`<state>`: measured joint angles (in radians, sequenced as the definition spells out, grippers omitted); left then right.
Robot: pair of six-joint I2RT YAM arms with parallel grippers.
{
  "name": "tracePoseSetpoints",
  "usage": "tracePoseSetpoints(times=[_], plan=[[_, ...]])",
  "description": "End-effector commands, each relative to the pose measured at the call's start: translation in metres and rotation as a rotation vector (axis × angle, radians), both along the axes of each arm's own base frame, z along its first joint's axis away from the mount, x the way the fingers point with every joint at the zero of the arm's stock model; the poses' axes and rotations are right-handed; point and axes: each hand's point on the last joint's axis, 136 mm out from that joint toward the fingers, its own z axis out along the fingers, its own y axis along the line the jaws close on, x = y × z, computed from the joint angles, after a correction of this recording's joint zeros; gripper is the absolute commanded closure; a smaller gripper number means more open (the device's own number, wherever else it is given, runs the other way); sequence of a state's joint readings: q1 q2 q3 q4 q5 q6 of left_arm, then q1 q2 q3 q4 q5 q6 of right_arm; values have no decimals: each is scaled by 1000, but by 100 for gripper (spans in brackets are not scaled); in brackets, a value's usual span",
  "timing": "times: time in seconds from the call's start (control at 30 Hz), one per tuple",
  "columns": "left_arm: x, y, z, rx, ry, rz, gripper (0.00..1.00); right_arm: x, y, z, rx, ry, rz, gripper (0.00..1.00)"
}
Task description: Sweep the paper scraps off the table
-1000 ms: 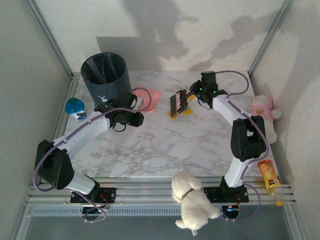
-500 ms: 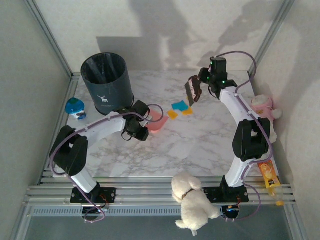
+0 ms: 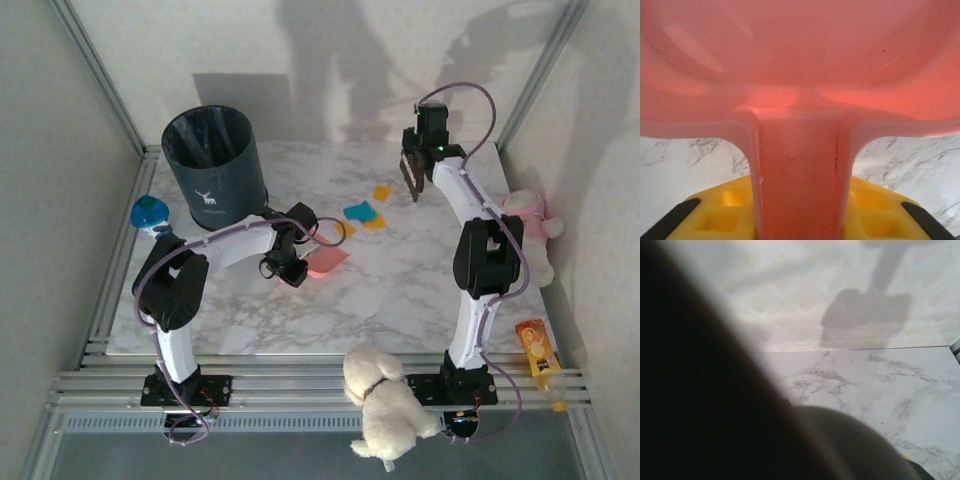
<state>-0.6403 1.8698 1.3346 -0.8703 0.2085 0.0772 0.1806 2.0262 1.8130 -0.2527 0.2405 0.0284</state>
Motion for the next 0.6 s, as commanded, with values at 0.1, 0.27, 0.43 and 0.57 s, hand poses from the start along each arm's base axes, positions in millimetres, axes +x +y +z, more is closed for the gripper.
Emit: tracePoseSetpoints(times=[0.1,0.27,0.43,0.57], plan=[[-6,1,-5,53,54,-74,100,17,-5,-2,-102,-8,15,100],[-5,2,-9,77,72,-89,100,18,-3,-26,-138,38,36,100],[-5,0,-12,85,90,-99,100,13,8,-41,-163,72,84,100],[-6,1,-16,94,106,-101,100,7,23,-46,-165,85,126,100]])
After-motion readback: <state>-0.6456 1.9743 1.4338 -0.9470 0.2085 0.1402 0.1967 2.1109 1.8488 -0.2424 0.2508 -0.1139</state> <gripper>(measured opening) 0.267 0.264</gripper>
